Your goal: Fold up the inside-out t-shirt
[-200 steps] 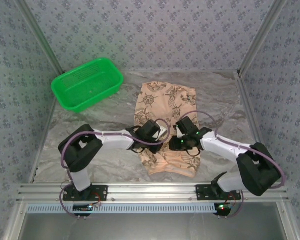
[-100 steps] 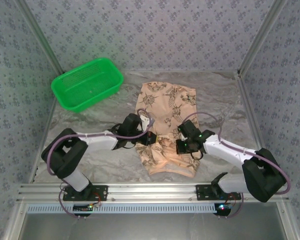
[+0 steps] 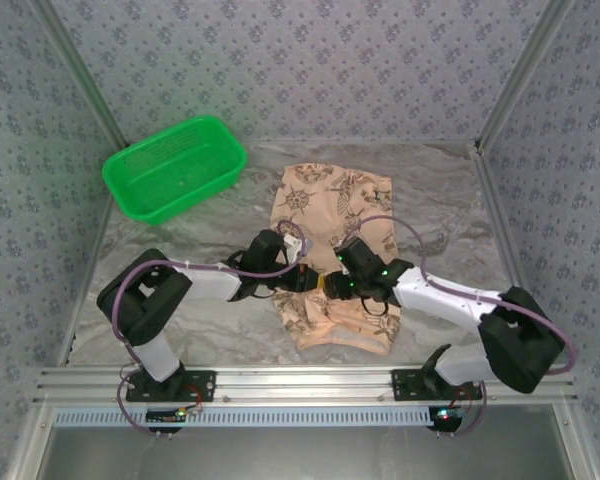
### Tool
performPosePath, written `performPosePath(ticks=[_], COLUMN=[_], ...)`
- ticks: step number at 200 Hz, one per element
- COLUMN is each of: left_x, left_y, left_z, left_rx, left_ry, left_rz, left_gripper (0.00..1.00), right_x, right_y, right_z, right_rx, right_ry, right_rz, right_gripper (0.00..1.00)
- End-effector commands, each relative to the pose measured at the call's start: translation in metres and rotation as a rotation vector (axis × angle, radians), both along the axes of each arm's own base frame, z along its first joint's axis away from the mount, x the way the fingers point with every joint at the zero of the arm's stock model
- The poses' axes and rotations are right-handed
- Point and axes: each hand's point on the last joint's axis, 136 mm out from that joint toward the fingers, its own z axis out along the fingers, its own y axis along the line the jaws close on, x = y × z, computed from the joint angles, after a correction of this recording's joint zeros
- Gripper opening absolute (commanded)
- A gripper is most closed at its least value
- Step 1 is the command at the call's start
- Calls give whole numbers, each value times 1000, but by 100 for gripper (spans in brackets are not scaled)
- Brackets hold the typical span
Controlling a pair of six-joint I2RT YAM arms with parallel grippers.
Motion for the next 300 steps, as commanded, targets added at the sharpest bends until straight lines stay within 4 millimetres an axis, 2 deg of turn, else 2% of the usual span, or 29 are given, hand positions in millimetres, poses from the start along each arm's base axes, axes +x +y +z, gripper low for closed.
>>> performPosePath(ticks=[1, 14, 23, 35, 55, 87, 104, 129, 138, 158, 169, 198, 215, 223, 247, 264, 268, 281, 296, 300], left_x=[0, 1, 1, 3, 3, 9, 15, 23, 25, 31, 33, 31, 24, 21, 13, 4, 2, -5, 2, 4], left_y=[1, 2, 3, 4, 9, 18, 25, 28, 29, 31, 33, 32, 33, 34, 33, 24, 21, 12, 7, 6], left_z=[8, 6, 5, 1, -8, -18, -27, -31, -31, -29, -27, -10, 3, 8, 28, 47, 50, 58, 61, 62], left_rx=[-41, -47, -47, -36, -2, 60, 132, 179, 198, 240, 262, 266, 240, 245, 233, 200, 194, 179, 185, 188], left_ry=[-6, -2, 1, 14, 13, -2, -19, -51, -64, -87, -105, -176, -229, -267, -378, -482, -509, -589, -632, -640], left_rz=[-4, 6, 10, 19, 32, 53, 80, 91, 88, 91, 89, 46, 13, 8, -17, -60, -80, -135, -137, -134], left_gripper=[0, 0, 0, 0, 6, 12, 28, 30, 34, 38, 42, 47, 48, 48, 48, 48, 48, 48, 48, 48], right_x=[14, 19, 23, 27, 28, 16, 8, 5, 6, 16, 16, 41, 52, 61, 63, 52, 55, 49, 45, 40], right_y=[-7, -13, -12, -7, -1, -1, 3, 2, -2, -9, -14, -32, -29, -19, 3, 5, 7, 9, 13, 11], right_z=[-7, -11, -11, -6, 15, 54, 73, 97, 106, 121, 117, 96, 89, 95, 118, 123, 136, 141, 150, 141], right_rx=[-39, -61, -56, -30, 6, 83, 150, 214, 239, 309, 312, 233, 259, 318, 410, 374, 387, 405, 447, 439], right_ry=[-36, -41, -36, -29, -28, -25, 15, 55, 67, 89, 128, 138, 173, 186, 243, 257, 232, 243, 238, 257], right_rz=[-102, -152, -155, -149, -132, -106, -77, -48, -59, -80, -83, -147, -165, -160, -141, -138, -131, -131, -126, -133], right_gripper=[45, 43, 22, 0, 0, 0, 0, 0, 0, 0, 0, 0, 0, 0, 0, 0, 0, 0, 0, 0])
